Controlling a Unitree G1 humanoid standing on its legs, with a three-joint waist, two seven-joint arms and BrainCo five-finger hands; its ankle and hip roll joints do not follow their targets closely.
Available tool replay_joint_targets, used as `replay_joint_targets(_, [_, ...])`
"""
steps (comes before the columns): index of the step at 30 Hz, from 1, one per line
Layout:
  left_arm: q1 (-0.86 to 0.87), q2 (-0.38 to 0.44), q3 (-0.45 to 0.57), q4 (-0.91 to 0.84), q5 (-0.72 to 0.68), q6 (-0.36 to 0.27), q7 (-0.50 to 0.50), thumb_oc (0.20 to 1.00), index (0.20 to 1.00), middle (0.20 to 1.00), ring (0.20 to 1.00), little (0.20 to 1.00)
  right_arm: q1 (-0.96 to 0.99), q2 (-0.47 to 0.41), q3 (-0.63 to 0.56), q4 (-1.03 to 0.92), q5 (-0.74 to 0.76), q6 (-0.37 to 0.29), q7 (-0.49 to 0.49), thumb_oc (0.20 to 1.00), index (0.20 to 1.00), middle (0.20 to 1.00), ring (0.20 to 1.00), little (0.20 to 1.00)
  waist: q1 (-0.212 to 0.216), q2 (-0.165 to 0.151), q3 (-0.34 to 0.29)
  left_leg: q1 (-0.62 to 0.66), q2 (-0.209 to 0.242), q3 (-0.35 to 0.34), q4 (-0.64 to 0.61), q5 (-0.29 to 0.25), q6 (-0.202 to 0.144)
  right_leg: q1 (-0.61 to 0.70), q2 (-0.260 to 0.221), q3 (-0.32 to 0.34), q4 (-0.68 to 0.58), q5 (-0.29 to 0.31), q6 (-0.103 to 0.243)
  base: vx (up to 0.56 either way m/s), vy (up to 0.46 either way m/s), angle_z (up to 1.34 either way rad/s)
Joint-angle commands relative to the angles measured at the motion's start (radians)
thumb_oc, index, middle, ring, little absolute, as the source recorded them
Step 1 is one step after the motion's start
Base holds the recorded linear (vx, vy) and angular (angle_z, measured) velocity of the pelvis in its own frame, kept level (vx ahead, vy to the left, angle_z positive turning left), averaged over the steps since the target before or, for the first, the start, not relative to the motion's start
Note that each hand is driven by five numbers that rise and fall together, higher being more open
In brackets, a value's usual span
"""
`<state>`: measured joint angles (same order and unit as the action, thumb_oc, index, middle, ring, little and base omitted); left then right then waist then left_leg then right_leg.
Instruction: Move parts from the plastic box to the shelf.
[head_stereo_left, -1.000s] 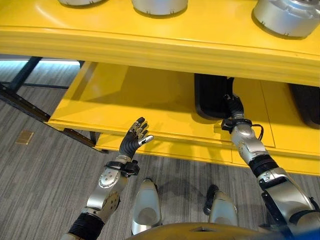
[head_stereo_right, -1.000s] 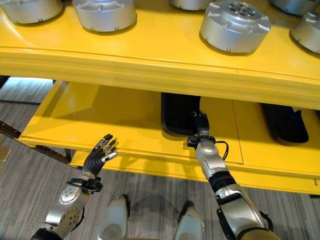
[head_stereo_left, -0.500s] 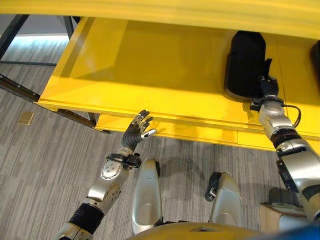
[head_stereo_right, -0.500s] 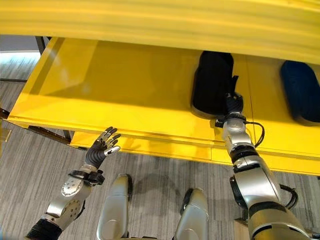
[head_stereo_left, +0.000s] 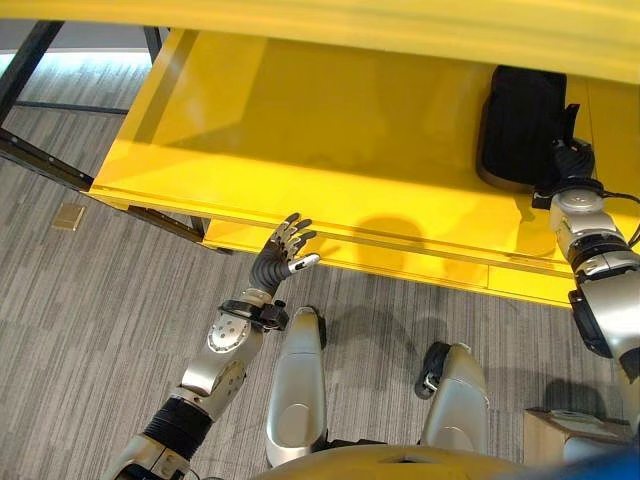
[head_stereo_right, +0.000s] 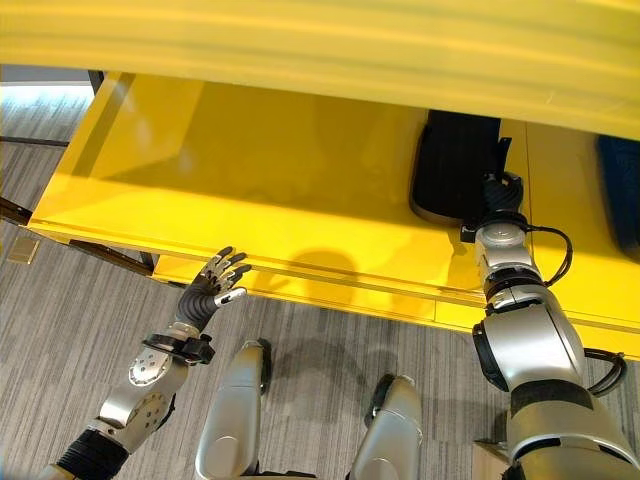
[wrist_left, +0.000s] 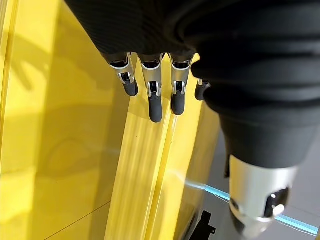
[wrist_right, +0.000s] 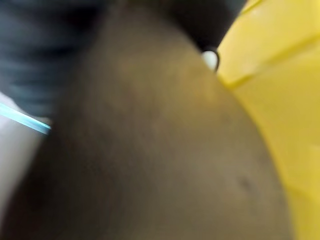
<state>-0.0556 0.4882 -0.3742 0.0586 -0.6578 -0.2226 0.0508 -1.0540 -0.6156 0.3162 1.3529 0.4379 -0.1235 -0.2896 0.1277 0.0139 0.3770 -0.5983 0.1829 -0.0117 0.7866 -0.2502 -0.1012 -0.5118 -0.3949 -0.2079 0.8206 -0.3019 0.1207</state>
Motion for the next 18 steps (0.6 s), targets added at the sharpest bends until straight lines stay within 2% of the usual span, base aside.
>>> replay_joint_targets(1, [-0.026, 0.023, -0.009, -0.071, -0.003, -0.059, 0.008, 1.0, 1.0, 1.0, 1.0, 1.0, -0.023, -0.05, -0.003, 0.031, -0.038, -0.006, -0.001, 0.2, 0.2, 0.2, 0.2, 0.2, 0.021, 0.025, -0.015, -0.013, 0.022, -0.049, -0.019, 0.031, 0.006, 0.039, 0.003, 0.014, -0.019, 0.05, -0.004, 0.01, -0.005, 0.04])
replay_joint_targets(11, [-0.036, 0.02, -0.007, -0.068, -0.007, -0.065, 0.02, 1.0, 1.0, 1.0, 1.0, 1.0, -0.019, -0.025, -0.009, 0.046, -0.039, -0.005, -0.011, 0.2, 0.2, 0.2, 0.2, 0.2, 0.02, 0.024, -0.009, -0.028, 0.019, -0.053, -0.013, 0.029, 0.009, 0.032, 0.003, 0.013, -0.01, 0.044, -0.008, 0.0, -0.005, 0.03])
replay_joint_targets(12, [-0.037, 0.02, -0.007, -0.067, -0.007, -0.065, 0.021, 1.0, 1.0, 1.0, 1.0, 1.0, -0.021, -0.024, -0.006, 0.047, -0.045, -0.004, -0.012, 0.479, 0.479, 0.479, 0.479, 0.479, 0.021, 0.024, -0.009, -0.029, 0.018, -0.054, -0.013, 0.029, 0.009, 0.03, 0.003, 0.014, -0.009, 0.044, -0.008, 0.0, 0.0, 0.0])
replay_joint_targets(13, [-0.037, 0.019, -0.007, -0.067, -0.008, -0.066, 0.021, 1.0, 1.0, 1.0, 1.0, 1.0, -0.023, -0.023, -0.006, 0.047, -0.048, -0.004, -0.014, 0.805, 0.805, 0.805, 0.805, 0.805, 0.02, 0.023, -0.01, -0.03, 0.017, -0.054, -0.012, 0.029, 0.009, 0.029, 0.003, 0.014, -0.008, 0.044, -0.009, 0.0, 0.0, 0.0])
replay_joint_targets(14, [-0.037, 0.019, -0.007, -0.067, -0.008, -0.066, 0.021, 1.0, 1.0, 1.0, 1.0, 1.0, -0.023, -0.023, -0.006, 0.047, -0.048, -0.004, -0.014, 1.0, 1.0, 1.0, 1.0, 1.0, 0.02, 0.023, -0.01, -0.03, 0.017, -0.054, -0.012, 0.029, 0.009, 0.029, 0.003, 0.014, -0.008, 0.044, -0.009, 0.0, 0.0, 0.0])
replay_joint_targets(18, [-0.034, 0.023, 0.0, -0.072, -0.007, -0.071, 0.024, 1.0, 1.0, 1.0, 1.0, 1.0, -0.033, -0.025, -0.005, 0.045, -0.045, -0.007, -0.018, 1.0, 1.0, 1.0, 1.0, 1.0, 0.02, 0.022, -0.009, -0.033, 0.018, -0.055, -0.014, 0.032, 0.009, 0.026, 0.004, 0.015, -0.007, 0.044, -0.009, 0.0, 0.0, 0.0])
